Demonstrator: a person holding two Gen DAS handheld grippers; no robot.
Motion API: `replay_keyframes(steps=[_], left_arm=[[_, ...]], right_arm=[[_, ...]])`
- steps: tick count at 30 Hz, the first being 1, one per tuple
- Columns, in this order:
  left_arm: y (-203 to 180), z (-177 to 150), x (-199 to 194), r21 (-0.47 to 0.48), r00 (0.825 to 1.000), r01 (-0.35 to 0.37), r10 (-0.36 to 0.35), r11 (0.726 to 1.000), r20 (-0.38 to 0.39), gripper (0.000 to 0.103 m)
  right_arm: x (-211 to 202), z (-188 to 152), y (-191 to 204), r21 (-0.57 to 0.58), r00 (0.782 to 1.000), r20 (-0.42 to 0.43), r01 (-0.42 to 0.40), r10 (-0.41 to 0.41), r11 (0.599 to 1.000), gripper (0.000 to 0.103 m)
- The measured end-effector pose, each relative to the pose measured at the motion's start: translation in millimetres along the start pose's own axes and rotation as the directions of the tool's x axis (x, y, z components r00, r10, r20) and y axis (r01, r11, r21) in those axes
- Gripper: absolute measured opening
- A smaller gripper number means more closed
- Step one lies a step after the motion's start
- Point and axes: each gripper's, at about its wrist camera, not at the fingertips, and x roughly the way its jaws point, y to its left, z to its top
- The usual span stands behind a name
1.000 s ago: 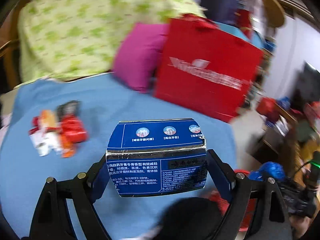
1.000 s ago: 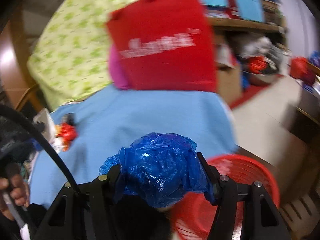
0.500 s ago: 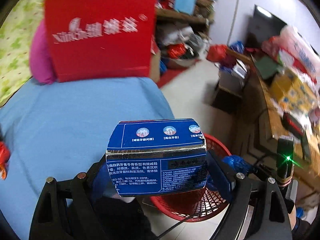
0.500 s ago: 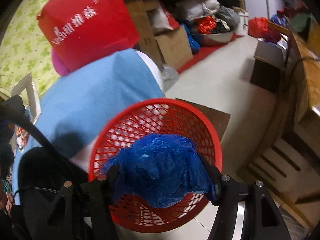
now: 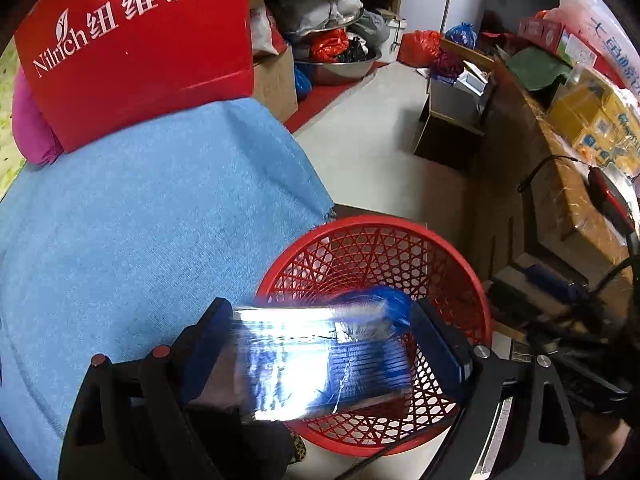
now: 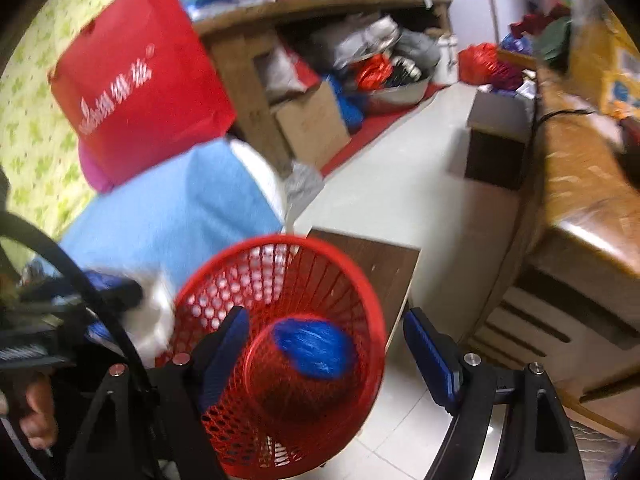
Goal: Collect trash
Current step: 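Carry both items to the red mesh basket and open both tools, then return both tools to the bed above the remaining trash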
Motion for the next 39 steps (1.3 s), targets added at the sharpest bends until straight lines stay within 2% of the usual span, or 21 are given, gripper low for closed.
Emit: replay_keyframes(steps=[6,11,15,18,24,26,28,33,35,37,39], left_arm=[[13.5,-0.1,-17.4,-0.029,0.999,0.008,-0.006,1.0,0.036,0.09],[54.8,-11.7,-52.3,-0.107,0.993,-0.011,0.023,0.994,0.118,0.09],[104.0,-35.2,-85.4,-0.206,0.98,-0.059,0.096,0.977,0.174,0.09],[144.4,-58.0,-108.3,-0.307,0.966,-0.09,0.158,0.948,0.205,0.09],[227.9,-114.0,-149.8,-0.515,0.929,-0.14,0.291,0.846,0.227,0.09],[253.7,-134.0,-158.2,-0.574,0.914,-0.171,0.346,0.801,0.211,0.09],[280.8,-156.7,-166.3,-0.633,0.894,-0.215,0.412,0.743,0.179,0.09],[330.9,-201.4,-179.4,-0.721,0.853,-0.295,0.512,0.627,0.096,0.09],[343.8,-213.3,-180.1,-0.738,0.837,-0.324,0.543,0.592,0.068,0.09],[359.5,-229.9,-180.9,-0.747,0.809,-0.374,0.587,0.549,0.027,0.09],[372.8,-243.3,-178.9,-0.751,0.789,-0.406,0.614,0.521,0.0,0.09]], right_arm=[[-12.7,9.6,8.3,0.002,0.999,0.054,-0.003,0.003,1.0,0.082],[-15.1,15.1,35.1,-0.038,0.997,0.072,-0.03,0.033,0.999,0.082],[-24.1,19.4,65.6,-0.088,0.992,0.102,-0.07,0.079,0.994,0.082],[-29.8,23.9,90.9,-0.133,0.987,0.12,-0.093,0.109,0.987,0.082],[-41.0,36.8,165.4,-0.252,0.967,0.14,-0.171,0.21,0.953,0.082],[-44.1,36.9,190.8,-0.294,0.959,0.137,-0.2,0.248,0.935,0.082],[-45.0,35.7,215.7,-0.338,0.951,0.125,-0.228,0.283,0.913,0.082],[-43.3,23.4,272.6,-0.42,0.928,0.074,-0.302,0.364,0.856,0.082],[-41.3,15.4,297.9,-0.453,0.917,0.039,-0.338,0.397,0.825,0.082],[-38.0,7.0,323.8,-0.484,0.906,0.004,-0.368,0.423,0.794,0.082],[-35.5,0.2,344.2,-0.509,0.896,-0.025,-0.393,0.443,0.766,0.082]])
